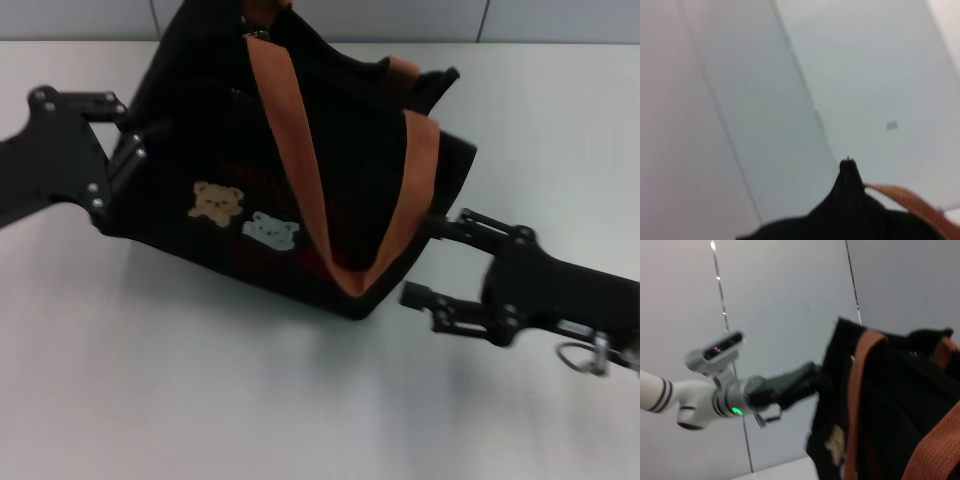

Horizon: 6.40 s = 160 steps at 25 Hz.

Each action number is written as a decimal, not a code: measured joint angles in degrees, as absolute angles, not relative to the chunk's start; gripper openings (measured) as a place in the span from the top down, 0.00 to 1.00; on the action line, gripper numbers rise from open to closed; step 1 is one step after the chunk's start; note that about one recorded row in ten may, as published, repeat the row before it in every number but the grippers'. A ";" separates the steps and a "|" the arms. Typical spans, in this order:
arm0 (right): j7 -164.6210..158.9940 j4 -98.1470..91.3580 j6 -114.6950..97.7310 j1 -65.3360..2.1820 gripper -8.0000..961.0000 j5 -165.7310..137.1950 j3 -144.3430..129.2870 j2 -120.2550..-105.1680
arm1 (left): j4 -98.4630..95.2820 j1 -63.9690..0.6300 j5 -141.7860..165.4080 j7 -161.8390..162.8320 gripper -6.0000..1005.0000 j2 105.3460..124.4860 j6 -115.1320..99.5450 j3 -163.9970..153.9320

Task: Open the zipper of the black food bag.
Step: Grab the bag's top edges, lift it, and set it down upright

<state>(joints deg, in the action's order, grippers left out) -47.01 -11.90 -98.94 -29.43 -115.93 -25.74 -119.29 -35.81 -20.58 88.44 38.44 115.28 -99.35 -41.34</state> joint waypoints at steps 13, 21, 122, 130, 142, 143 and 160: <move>-46.53 6.86 -79.40 -45.38 0.14 -118.92 -26.34 -119.89 | -43.01 -23.65 88.10 39.97 0.90 115.89 -105.23 -40.90; -46.70 7.91 -81.93 -45.88 0.14 -123.49 -26.36 -119.84 | -42.58 -24.73 90.27 39.27 0.90 116.26 -104.08 -41.04; 22.02 19.35 -79.38 -31.74 0.19 -110.40 3.14 -119.88 | -32.13 -28.59 95.08 32.31 0.90 118.57 -100.11 -46.14; 23.67 19.45 -79.98 -31.68 0.21 -110.50 3.74 -119.88 | -31.98 -28.55 95.14 32.26 0.90 118.57 -100.14 -46.23; 24.87 19.28 -81.96 -31.29 0.25 -110.39 3.87 -119.89 | -31.29 -28.77 95.20 32.25 0.90 118.56 -99.89 -46.23; 24.88 19.27 -81.82 -31.44 0.25 -110.38 3.87 -119.88 | -31.29 -28.81 95.21 32.25 0.90 118.56 -99.87 -46.23; 26.60 19.36 -78.57 -32.48 0.62 -112.05 3.18 -119.88 | -31.26 -28.91 95.19 32.25 0.90 118.56 -99.66 -46.23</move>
<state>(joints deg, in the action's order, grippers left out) 26.60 19.36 -78.57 -32.48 -112.05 3.18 -119.88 -31.26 -28.91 95.19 32.25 118.56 -99.66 -46.23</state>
